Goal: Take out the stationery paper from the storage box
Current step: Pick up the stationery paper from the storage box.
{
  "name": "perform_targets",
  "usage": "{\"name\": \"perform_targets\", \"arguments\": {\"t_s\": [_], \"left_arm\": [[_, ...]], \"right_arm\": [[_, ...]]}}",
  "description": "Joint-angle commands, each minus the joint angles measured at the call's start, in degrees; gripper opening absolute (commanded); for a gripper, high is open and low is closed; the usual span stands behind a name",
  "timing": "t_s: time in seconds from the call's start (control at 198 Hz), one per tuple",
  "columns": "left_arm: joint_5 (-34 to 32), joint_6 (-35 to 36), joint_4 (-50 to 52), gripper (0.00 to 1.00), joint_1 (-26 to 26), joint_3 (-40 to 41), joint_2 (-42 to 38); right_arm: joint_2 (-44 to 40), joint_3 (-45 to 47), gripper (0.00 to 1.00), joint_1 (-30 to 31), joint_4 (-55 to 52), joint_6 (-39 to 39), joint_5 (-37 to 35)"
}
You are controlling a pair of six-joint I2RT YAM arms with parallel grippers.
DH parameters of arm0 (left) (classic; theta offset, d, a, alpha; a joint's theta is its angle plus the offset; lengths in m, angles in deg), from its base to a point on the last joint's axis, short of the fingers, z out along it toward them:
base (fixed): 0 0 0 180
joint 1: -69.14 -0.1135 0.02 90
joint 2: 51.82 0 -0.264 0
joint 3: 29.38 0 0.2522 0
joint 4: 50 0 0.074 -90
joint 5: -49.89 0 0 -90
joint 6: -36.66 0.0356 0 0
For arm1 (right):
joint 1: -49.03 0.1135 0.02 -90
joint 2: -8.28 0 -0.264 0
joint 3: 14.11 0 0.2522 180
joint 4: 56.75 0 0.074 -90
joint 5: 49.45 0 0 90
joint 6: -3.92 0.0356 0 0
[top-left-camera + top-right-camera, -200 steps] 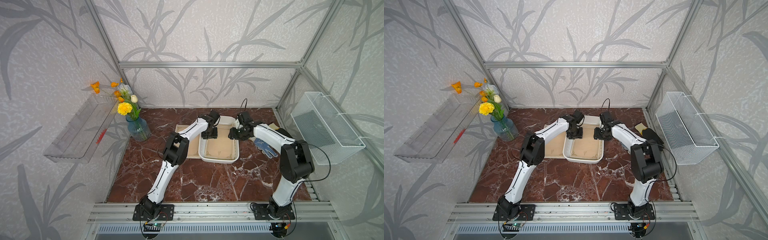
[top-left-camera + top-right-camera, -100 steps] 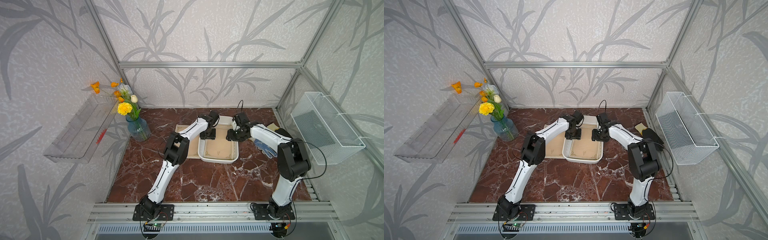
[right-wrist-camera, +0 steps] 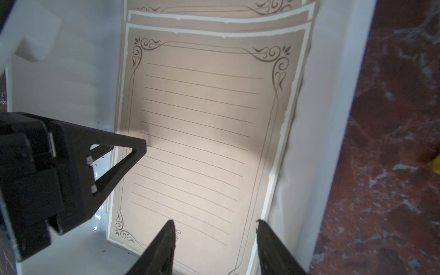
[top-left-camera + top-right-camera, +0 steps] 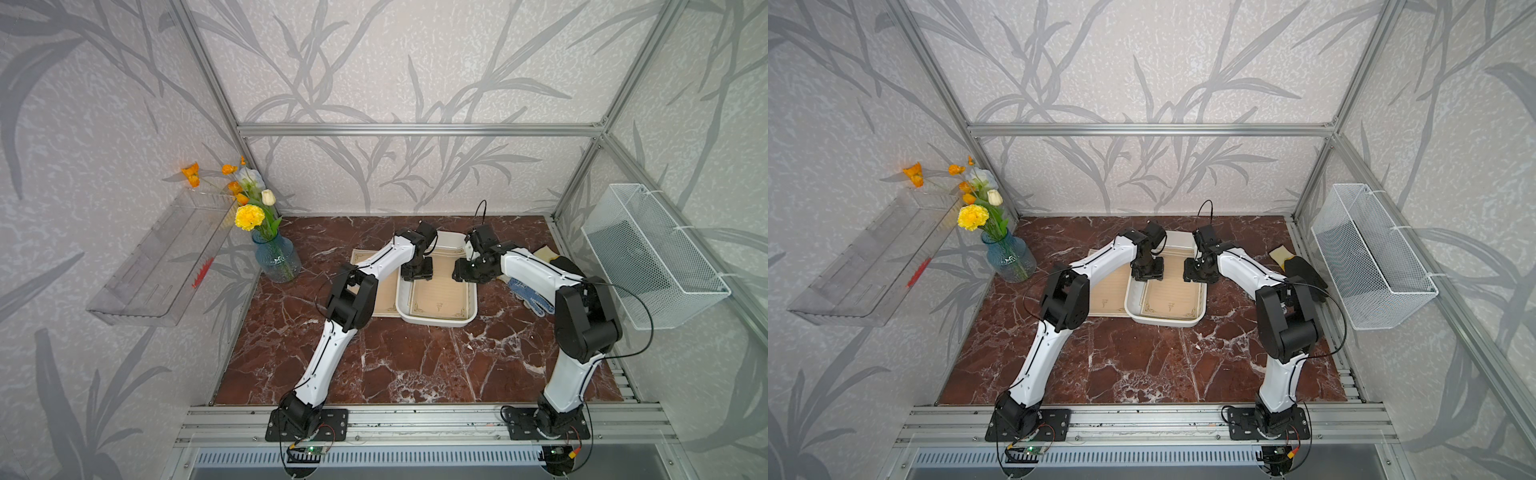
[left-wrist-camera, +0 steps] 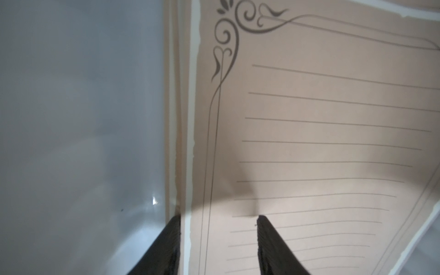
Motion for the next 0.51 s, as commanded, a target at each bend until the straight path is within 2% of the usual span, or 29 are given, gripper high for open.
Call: {"name": "perform_targets", "arguments": {"t_s": [0.0, 0.273, 0.5], "left_arm": [[1.1, -1.8, -2.2, 0.51, -0.1, 2.4, -5.0], [2.8, -3.0, -4.4, 0.47, -0.1, 3.9, -7.0], [6.0, -4.8, -8.1, 0.33, -0.1, 6.4, -8.8]], "right_arm": [[0.0, -0.4, 0.55, 0.5, -0.5, 0.5, 0.2], [0.0, -0.4, 0.55, 0.7, -0.5, 0.6, 0.1], [-0.4, -0.4, 0.55, 0.7, -0.5, 0.7, 0.1]]}}
